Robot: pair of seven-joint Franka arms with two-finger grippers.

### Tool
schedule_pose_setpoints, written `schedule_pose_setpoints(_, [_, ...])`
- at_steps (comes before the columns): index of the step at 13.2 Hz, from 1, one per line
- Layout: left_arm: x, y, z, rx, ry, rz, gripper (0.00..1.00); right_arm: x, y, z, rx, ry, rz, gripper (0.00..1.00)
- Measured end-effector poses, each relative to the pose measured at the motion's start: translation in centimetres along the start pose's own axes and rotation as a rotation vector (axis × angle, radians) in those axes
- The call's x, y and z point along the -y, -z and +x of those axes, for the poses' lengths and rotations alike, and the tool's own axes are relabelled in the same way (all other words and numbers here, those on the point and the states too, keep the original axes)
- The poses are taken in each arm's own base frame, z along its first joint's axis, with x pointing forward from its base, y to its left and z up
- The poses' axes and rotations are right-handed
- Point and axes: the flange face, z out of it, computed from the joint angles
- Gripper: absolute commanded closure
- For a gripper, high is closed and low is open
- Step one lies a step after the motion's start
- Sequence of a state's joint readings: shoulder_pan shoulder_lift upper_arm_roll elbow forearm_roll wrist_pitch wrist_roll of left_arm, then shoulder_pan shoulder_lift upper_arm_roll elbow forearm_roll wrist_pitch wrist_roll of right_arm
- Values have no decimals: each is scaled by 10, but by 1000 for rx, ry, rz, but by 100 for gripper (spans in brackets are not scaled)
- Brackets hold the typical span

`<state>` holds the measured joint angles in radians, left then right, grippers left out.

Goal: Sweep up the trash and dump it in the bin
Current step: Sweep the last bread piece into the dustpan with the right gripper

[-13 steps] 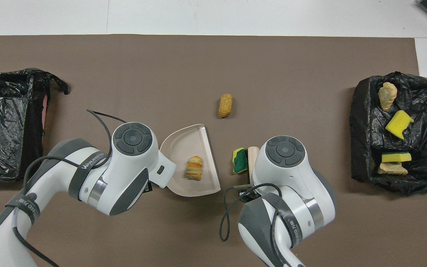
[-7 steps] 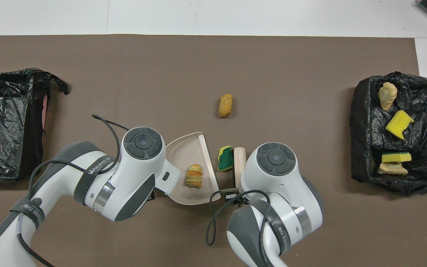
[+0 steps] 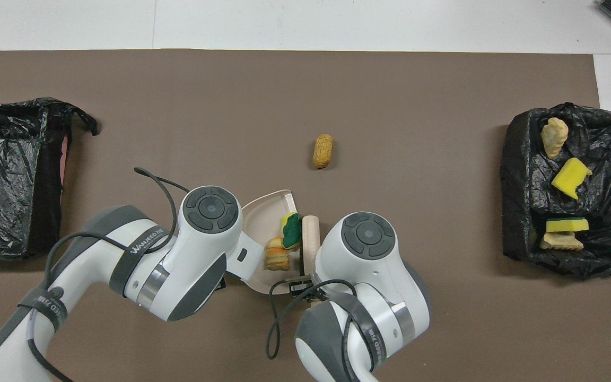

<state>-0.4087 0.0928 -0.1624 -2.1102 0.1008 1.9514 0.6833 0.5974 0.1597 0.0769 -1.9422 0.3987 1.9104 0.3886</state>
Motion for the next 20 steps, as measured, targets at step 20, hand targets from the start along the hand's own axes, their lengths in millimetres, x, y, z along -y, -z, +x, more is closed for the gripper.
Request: schedule_pose_setpoints(20, [38, 14, -11, -6, 189, -19, 100, -108, 73, 185, -33, 196, -487, 100])
